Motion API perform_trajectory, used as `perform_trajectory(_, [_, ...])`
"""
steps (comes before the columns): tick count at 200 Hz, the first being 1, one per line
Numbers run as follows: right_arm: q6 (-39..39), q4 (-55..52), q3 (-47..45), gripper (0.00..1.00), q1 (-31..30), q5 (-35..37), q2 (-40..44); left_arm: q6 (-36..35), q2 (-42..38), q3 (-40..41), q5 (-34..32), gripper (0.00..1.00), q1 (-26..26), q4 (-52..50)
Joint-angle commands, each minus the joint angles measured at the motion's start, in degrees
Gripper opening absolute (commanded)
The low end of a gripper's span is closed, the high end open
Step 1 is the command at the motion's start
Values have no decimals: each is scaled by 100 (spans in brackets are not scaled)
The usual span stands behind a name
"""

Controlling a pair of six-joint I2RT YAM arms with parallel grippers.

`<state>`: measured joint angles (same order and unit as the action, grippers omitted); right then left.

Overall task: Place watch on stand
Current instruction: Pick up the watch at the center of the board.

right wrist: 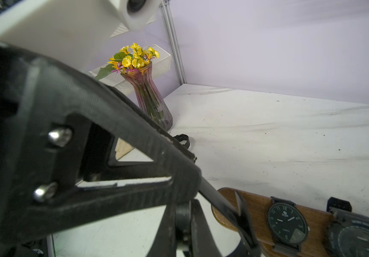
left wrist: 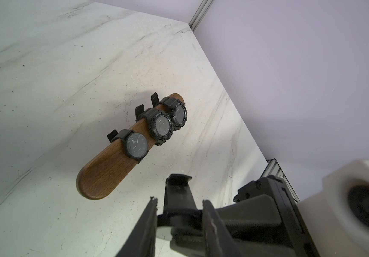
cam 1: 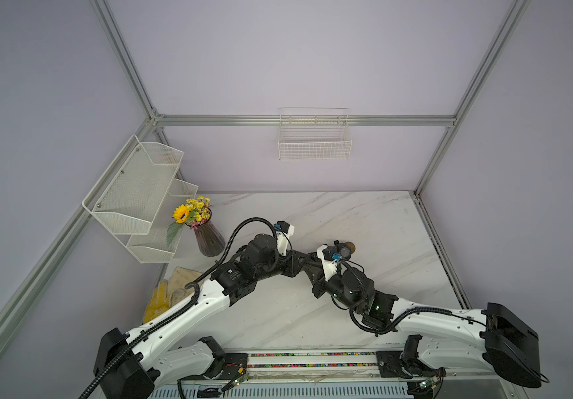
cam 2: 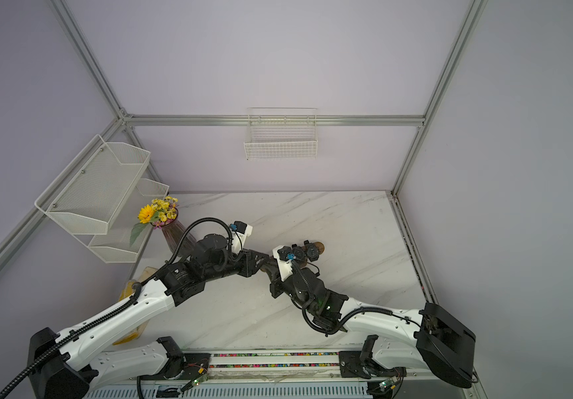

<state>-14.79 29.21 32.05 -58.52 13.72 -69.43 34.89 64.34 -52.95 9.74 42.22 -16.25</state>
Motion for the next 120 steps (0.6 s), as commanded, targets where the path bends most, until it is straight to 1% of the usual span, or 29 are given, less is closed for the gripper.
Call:
perform_trajectory(1, [-100, 542, 0, 9, 24, 16, 33, 37, -24, 162, 211, 30, 75, 101])
perform_trajectory(34, [-223, 533, -106, 7, 58, 122, 154, -19, -272, 363, -60, 49, 57, 74])
perform_trajectory(63, [-686, 516, -218, 7, 353, -113, 372, -339, -757, 760, -275, 57, 28, 320])
perform_trajectory(75, [-862, 465, -243, 6, 477, -230, 504, -521, -1077, 1132, -216, 58, 32, 711])
perform_trajectory(100, [-1272, 315, -207, 7, 678, -310, 802, -789, -1710, 2145, 60, 58, 54, 2068])
perform_trajectory(109, [-1427, 313, -175, 7, 742, -432, 864, -840, -1782, 2429, 88, 57, 90, 2514])
perform_trajectory(120, [-1532, 260, -100, 7, 751, -529, 863, -996, -1722, 2577, 98, 54, 184, 2836])
